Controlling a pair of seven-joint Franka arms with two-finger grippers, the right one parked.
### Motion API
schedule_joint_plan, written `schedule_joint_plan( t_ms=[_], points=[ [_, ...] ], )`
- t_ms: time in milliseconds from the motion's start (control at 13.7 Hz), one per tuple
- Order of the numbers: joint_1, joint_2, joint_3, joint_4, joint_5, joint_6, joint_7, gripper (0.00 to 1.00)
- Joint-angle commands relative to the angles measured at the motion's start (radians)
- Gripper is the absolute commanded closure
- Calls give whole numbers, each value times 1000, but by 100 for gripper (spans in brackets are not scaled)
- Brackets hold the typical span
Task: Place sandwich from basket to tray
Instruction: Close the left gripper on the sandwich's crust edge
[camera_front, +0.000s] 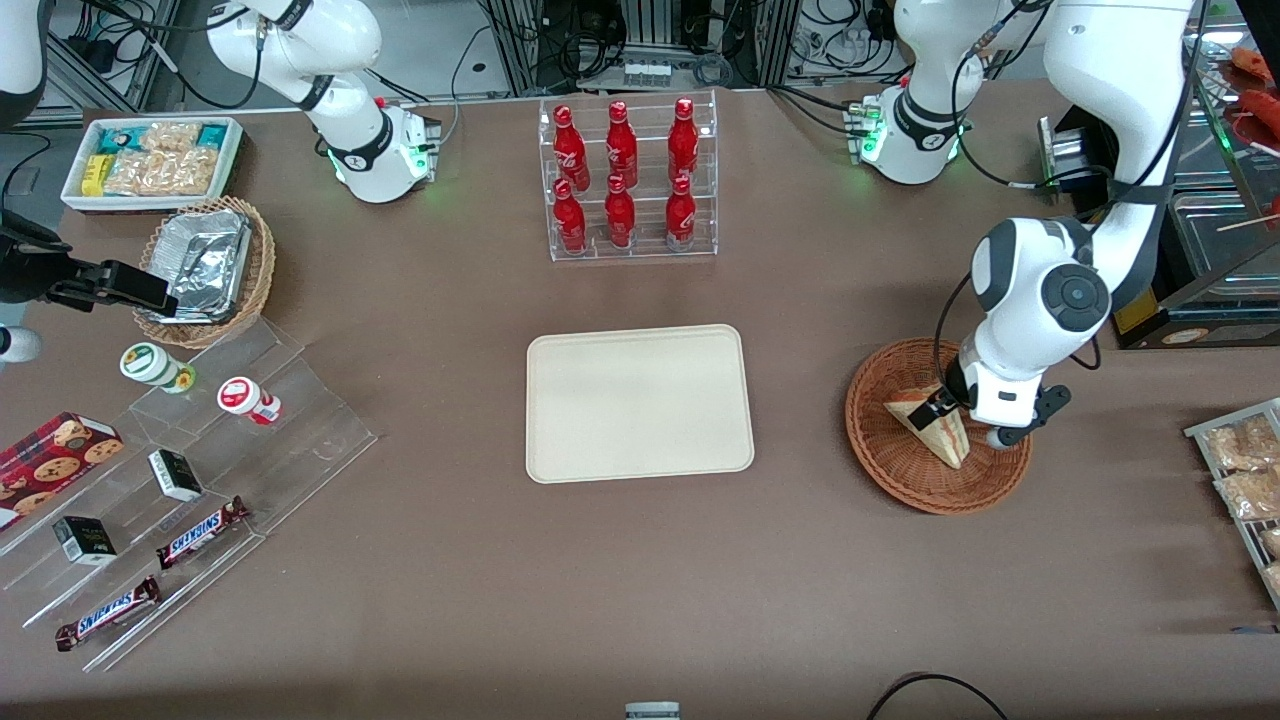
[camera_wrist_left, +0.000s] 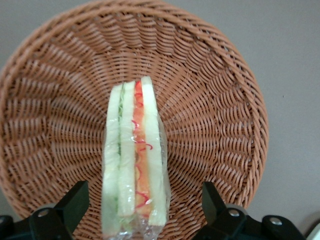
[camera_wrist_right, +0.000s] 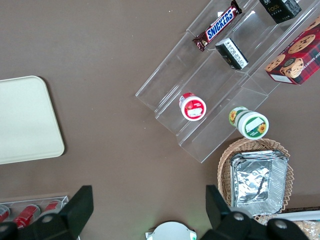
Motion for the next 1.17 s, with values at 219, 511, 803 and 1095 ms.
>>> schedule_joint_plan(
  t_ms=[219,511,803,1095],
  points=[
    [4,14,-5,-13,-6,20,-13,0],
    [5,25,-5,-10,-2,20,-4,88],
    [5,15,-3,3,7,-9,30,100],
    [0,-23,-5,160,50,-282,53,100]
  ],
)
